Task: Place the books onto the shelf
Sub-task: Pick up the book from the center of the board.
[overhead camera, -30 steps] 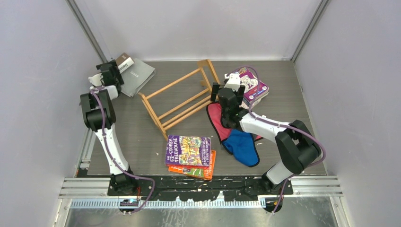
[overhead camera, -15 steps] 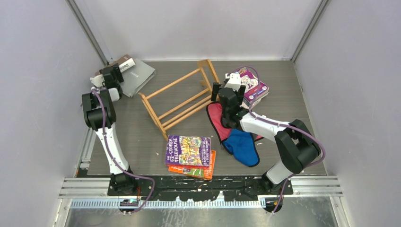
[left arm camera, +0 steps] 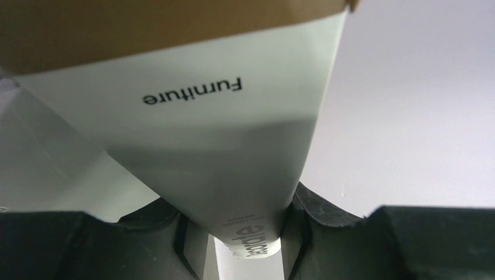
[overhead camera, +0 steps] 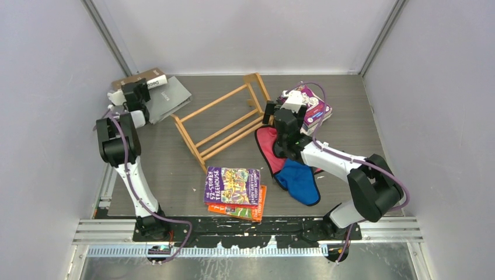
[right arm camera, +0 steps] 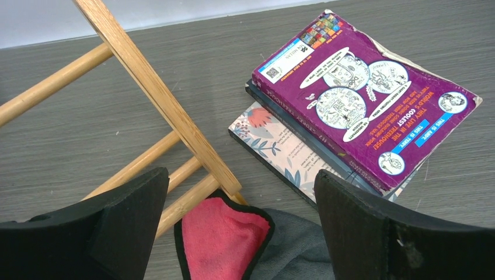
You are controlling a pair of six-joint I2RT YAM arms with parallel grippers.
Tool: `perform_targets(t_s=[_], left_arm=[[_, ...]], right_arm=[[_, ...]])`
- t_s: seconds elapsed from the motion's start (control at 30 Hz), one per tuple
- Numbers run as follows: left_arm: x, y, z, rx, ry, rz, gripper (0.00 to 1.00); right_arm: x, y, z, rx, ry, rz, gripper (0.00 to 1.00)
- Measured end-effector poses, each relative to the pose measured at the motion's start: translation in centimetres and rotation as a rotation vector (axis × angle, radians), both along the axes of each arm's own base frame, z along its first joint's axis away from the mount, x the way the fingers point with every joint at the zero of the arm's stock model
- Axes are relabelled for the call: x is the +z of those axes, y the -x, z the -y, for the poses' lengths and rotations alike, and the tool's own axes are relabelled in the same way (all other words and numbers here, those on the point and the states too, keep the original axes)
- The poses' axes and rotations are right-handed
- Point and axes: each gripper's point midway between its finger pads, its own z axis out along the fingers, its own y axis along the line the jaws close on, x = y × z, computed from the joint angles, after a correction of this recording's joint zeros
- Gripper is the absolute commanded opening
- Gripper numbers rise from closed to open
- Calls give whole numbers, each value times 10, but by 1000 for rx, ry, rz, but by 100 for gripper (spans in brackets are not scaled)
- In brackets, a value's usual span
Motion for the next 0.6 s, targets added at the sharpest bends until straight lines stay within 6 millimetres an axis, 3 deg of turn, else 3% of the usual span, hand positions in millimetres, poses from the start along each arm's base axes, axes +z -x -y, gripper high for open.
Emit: perform_targets(t_s=[0.4, 0.6], left_arm=[[69, 7, 9, -64, -136, 71, 45], [138, 26, 20, -112, -251, 127, 46]], right_arm=[[8, 7, 8, -15, -1, 9, 100], [24, 17, 16, -28, -30, 33, 100]])
